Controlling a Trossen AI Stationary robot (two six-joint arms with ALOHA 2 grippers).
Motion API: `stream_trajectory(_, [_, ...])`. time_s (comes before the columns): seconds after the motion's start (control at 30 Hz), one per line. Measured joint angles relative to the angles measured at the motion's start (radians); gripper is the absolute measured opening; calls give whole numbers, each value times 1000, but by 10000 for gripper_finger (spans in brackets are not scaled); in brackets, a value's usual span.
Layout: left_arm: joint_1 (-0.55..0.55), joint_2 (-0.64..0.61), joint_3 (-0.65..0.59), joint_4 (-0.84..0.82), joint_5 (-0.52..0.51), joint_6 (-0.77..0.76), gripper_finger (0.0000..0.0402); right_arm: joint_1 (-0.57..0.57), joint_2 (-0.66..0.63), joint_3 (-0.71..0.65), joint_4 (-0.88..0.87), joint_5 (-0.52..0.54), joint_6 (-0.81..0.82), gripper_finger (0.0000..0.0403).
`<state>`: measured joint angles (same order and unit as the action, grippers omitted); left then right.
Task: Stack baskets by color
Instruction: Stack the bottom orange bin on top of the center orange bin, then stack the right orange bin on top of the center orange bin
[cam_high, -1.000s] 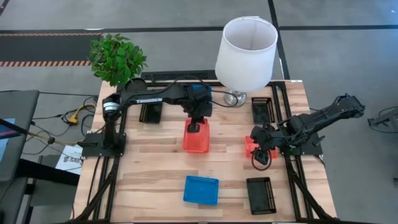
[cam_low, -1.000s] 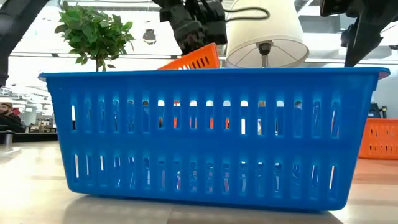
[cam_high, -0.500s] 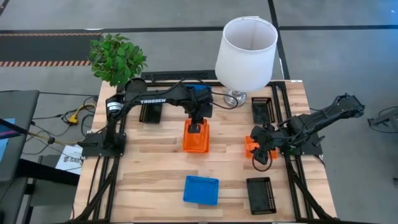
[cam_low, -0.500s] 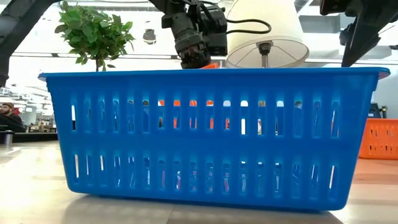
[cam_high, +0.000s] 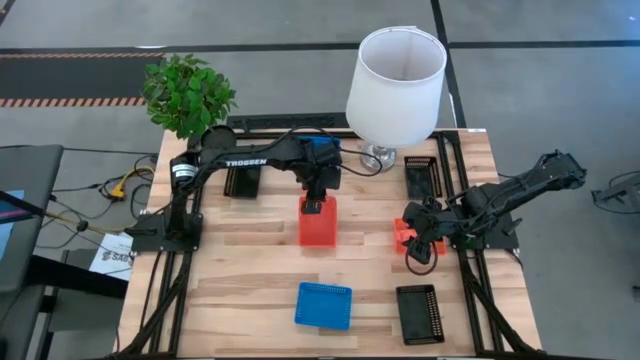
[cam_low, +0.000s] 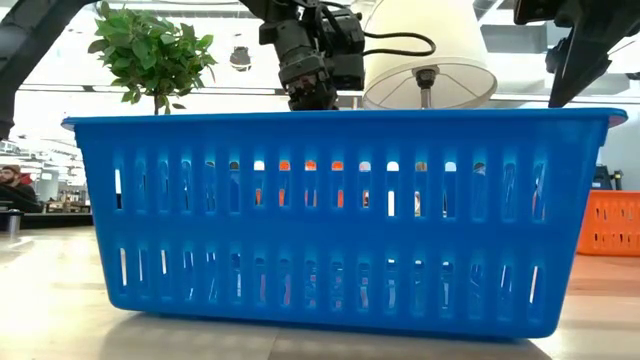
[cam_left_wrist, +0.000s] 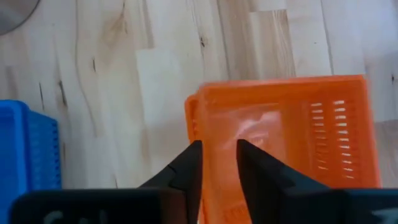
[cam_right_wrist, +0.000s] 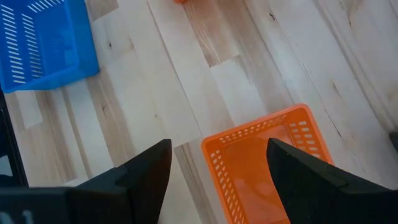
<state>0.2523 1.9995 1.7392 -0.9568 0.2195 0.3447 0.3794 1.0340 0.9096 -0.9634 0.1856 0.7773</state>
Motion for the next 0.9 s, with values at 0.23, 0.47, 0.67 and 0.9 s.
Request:
stream_trajectory(0.23, [0,0,3,1,-8,11,145,0,0,0,0,0,-8,285])
stream_trajectory(0.47, [1,-1,83,-74,-23,10,197,0,0,0,0,0,-21,285])
stream_trajectory(0.67, [2,-3,168,-268,-22,-24,211,0,0,0,0,0,-26,285])
stream_trajectory(0.9, [4,-9,169,-446,-32,-173,212,-3,2,0,11,0,-26,285])
